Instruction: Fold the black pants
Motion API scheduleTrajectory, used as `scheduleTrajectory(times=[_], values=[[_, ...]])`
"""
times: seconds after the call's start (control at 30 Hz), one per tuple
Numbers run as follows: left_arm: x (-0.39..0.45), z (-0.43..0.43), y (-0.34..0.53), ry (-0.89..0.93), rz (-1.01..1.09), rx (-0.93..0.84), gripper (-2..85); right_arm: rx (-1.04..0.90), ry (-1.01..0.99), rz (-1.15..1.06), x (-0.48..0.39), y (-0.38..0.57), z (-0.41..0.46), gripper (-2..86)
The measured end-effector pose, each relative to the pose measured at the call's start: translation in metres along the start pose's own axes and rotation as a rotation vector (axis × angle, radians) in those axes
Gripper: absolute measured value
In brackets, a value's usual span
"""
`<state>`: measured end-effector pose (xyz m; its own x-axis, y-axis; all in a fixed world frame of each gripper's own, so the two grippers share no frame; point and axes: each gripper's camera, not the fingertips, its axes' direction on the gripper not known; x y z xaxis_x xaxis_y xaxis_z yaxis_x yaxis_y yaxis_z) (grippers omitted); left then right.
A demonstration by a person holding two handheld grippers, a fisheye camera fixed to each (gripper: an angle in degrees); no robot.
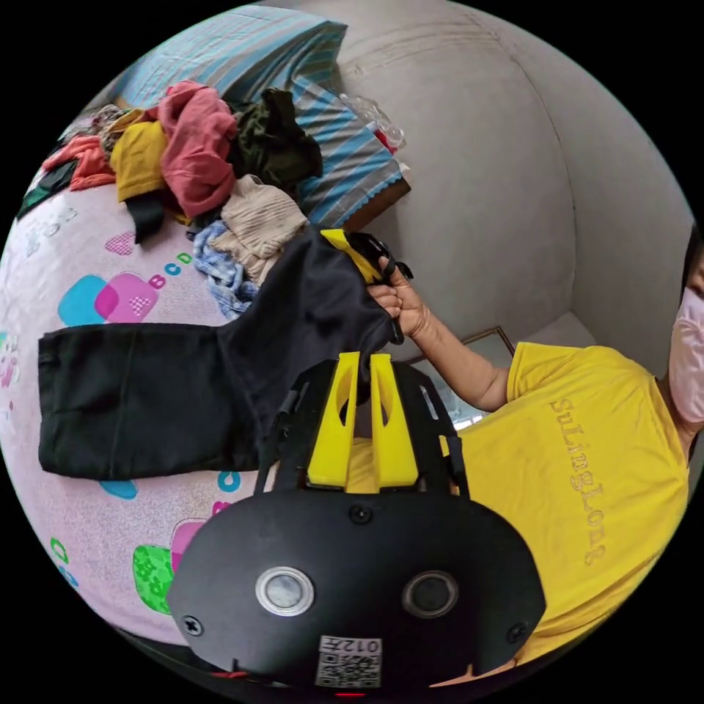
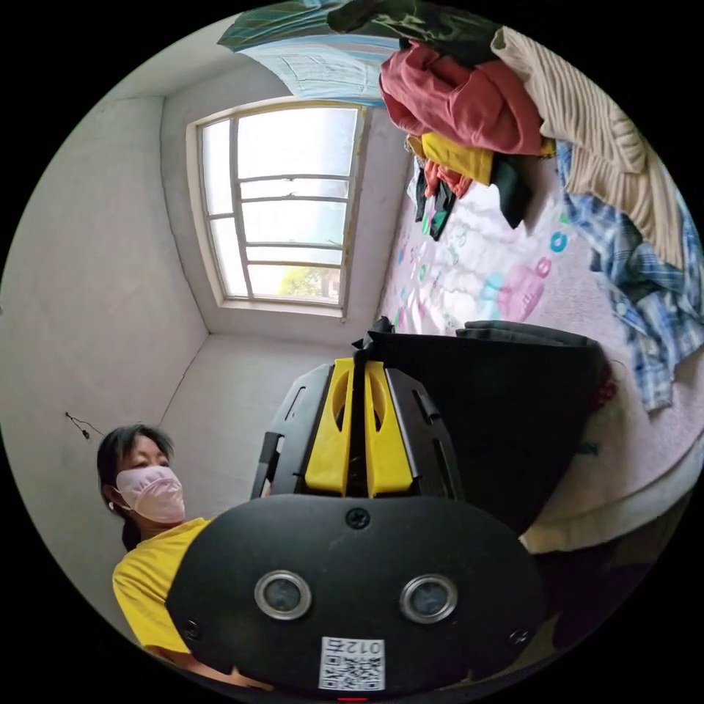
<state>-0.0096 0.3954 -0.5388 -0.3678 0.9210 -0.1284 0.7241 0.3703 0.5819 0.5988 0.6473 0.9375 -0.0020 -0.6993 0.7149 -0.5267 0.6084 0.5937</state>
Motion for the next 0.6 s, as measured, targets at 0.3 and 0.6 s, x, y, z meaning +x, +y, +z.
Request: scheduleTrajectory(times=[0.3,0.6], values=[[-0.152,-0.12,0.052,-0.108,-0.252,0.118,1.0,-0.14,-0.008,0.114,0.065,-0.078,0.167,2.2],[-0.337,-0.144,0.139,0.005,-0.657,0.222,2.7,-0.274,0.247,0.292,0.181,-0.115,0.316,3.1]])
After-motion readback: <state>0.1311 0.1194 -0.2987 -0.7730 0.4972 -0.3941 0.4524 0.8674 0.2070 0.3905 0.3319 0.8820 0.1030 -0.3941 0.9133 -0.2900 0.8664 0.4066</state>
